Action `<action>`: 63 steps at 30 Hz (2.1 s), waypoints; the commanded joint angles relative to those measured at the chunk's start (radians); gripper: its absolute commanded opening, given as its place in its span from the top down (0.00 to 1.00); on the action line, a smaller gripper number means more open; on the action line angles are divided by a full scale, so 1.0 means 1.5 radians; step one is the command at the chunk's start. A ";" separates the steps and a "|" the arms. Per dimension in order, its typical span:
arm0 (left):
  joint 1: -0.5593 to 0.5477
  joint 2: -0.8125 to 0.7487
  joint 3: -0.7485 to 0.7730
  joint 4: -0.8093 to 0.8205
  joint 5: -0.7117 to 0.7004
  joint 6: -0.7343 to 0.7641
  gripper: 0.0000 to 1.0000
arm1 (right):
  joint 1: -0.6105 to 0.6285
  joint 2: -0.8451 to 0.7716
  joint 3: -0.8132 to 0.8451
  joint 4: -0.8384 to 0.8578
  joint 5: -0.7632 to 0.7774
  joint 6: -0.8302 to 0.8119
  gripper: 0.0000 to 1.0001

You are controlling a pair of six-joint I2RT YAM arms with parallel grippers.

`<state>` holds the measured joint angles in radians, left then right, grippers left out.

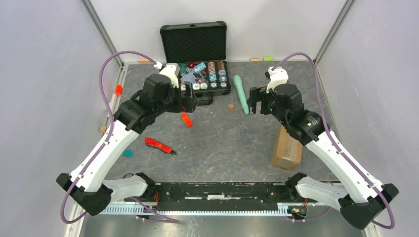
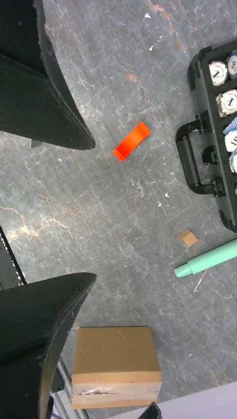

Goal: Unpack the express box

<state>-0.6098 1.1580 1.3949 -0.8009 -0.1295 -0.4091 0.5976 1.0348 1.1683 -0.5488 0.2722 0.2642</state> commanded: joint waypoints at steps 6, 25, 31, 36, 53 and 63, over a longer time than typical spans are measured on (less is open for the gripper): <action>0.009 -0.040 -0.036 -0.013 0.042 0.015 0.00 | -0.082 0.005 -0.056 0.027 0.015 0.015 0.02; 0.031 -0.061 -0.132 -0.006 0.207 0.021 0.00 | -0.515 -0.012 -0.222 0.084 -0.129 0.024 0.02; 0.031 -0.065 -0.146 -0.005 0.228 0.019 0.00 | -0.515 -0.065 -0.317 0.083 -0.165 0.057 0.02; 0.031 -0.076 -0.165 0.000 0.237 0.012 0.00 | -0.513 -0.108 -0.405 0.096 -0.265 0.073 0.02; 0.044 -0.076 -0.255 0.052 0.197 -0.063 0.00 | -0.308 -0.047 -0.558 0.436 -0.436 0.308 0.02; 0.172 -0.111 -0.343 0.017 0.034 -0.184 0.00 | -0.121 0.137 -0.413 0.534 -0.380 0.346 0.02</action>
<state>-0.4313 1.0397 0.9363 -0.7666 0.0673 -0.5446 0.3496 1.1683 0.4515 0.2146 -0.3290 0.7658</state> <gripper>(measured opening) 0.995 0.982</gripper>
